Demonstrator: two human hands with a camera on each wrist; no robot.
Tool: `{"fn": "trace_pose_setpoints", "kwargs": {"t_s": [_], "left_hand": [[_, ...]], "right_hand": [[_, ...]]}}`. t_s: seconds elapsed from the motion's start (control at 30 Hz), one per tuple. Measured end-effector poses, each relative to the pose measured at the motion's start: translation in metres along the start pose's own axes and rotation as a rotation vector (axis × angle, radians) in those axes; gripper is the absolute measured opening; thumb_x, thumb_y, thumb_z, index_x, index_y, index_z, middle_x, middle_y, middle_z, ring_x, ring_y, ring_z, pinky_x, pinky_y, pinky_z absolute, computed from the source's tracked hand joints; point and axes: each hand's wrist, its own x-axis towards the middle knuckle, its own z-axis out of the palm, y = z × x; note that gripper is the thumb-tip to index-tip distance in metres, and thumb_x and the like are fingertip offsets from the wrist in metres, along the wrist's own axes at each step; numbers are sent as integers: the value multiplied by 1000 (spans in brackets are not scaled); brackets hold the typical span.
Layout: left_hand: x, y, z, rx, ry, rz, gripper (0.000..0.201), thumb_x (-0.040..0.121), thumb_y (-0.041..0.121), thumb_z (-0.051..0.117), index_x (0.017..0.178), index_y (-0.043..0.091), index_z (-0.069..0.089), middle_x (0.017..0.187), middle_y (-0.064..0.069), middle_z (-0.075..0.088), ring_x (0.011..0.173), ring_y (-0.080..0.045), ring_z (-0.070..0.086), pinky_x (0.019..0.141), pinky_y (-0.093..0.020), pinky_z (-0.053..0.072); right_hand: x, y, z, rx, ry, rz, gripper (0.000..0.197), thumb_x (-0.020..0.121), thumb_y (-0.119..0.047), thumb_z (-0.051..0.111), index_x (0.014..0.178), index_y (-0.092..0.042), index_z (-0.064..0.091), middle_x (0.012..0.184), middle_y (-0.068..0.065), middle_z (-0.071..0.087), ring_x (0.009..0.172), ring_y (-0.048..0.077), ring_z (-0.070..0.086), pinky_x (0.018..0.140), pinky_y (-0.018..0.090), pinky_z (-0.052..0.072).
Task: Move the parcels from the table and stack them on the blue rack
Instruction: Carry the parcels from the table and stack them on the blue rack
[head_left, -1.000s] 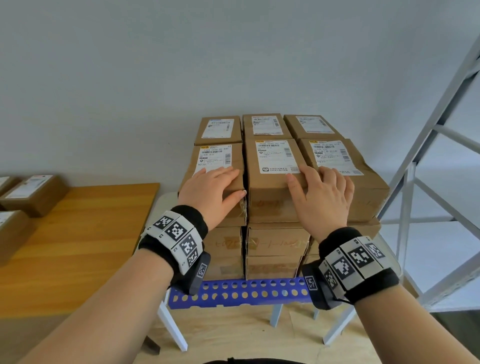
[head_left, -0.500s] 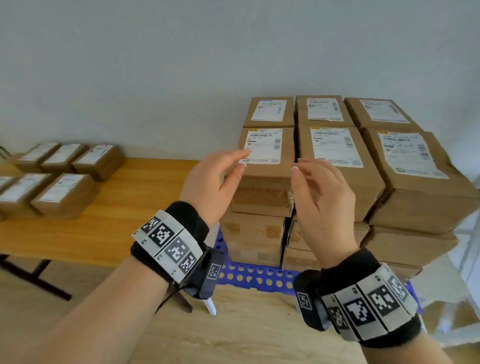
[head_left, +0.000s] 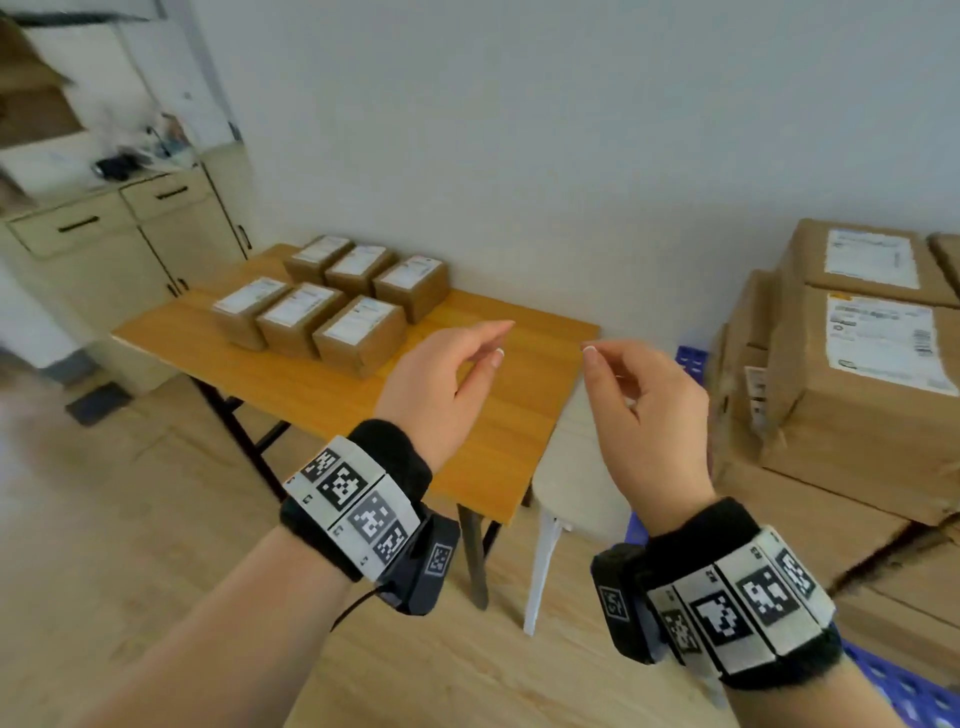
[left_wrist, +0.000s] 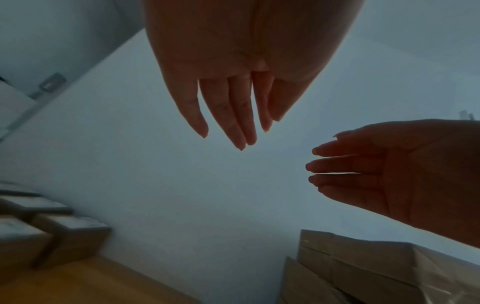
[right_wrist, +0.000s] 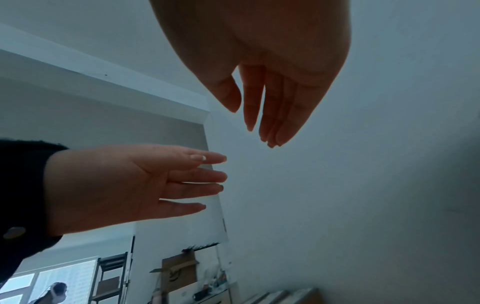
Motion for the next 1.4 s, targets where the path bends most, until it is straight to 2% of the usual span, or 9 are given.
{"fn": "trace_pose_setpoints", "kwargs": {"t_s": [0.17, 0.33, 0.5, 0.57, 0.7, 0.97, 1.1, 1.27, 1.4], "left_hand": [[-10, -78, -82, 23, 12, -46, 36, 97, 23, 45, 133, 25, 49, 123, 10, 58, 111, 2, 51, 96, -17, 42], [-12, -152, -145, 40, 21, -125, 37, 98, 25, 43, 134, 27, 47, 126, 13, 55, 112, 4, 47, 96, -18, 40], [8, -220, -166, 10, 2, -212, 38, 97, 28, 44, 134, 29, 47, 124, 11, 57, 114, 0, 50, 99, -27, 43], [24, -245, -168, 8, -4, -225, 38, 97, 27, 44, 134, 30, 46, 124, 12, 57, 113, 0, 50, 99, -25, 43], [71, -298, -166, 44, -73, -248, 40, 97, 27, 44, 136, 29, 43, 128, 10, 55, 116, -1, 49, 99, -25, 43], [163, -398, -145, 177, -371, -335, 54, 93, 31, 53, 142, 28, 32, 140, 5, 45, 127, -9, 42, 104, -28, 36], [184, -439, -121, 201, -525, -380, 67, 88, 31, 61, 145, 22, 27, 145, 0, 37, 133, -15, 35, 107, -28, 29], [207, -476, -92, 214, -692, -390, 84, 83, 29, 67, 148, 17, 16, 148, -5, 33, 134, -20, 34, 109, -33, 29], [217, -488, -79, 173, -791, -327, 90, 82, 24, 69, 148, 18, 9, 139, -5, 44, 125, -20, 46, 101, -31, 39]], "right_hand": [[11, -47, 109, 35, -60, -2, 16, 94, -22, 54, 99, -16, 67, 88, -8, 62, 83, 6, 57, 70, 5, 41], [26, -76, 195, 45, -143, 20, 15, 94, -24, 53, 101, -20, 65, 92, -10, 61, 82, 0, 56, 66, 3, 40], [52, -73, 259, -5, -211, 61, 17, 94, -27, 52, 104, -20, 64, 95, -10, 61, 82, -5, 54, 63, 4, 38], [69, -64, 286, -24, -233, 71, 19, 93, -28, 54, 108, -19, 64, 97, -8, 61, 83, -1, 55, 65, 6, 40], [110, -38, 343, -75, -297, 108, 31, 89, -32, 60, 118, -20, 59, 108, -4, 59, 94, 9, 55, 76, 23, 47], [170, 27, 437, -263, -515, 341, 63, 81, -36, 70, 135, -20, 44, 143, 2, 36, 129, 18, 39, 103, 27, 33], [175, 58, 467, -355, -635, 487, 84, 73, -45, 75, 143, -21, 33, 147, 8, 26, 135, 26, 31, 110, 40, 32], [168, 80, 494, -413, -677, 656, 98, 72, -35, 78, 149, -26, 16, 148, 8, 26, 134, 28, 29, 106, 38, 33], [162, 78, 509, -407, -572, 697, 91, 78, -28, 72, 148, -26, 16, 145, 6, 30, 128, 24, 37, 98, 33, 40]]}}
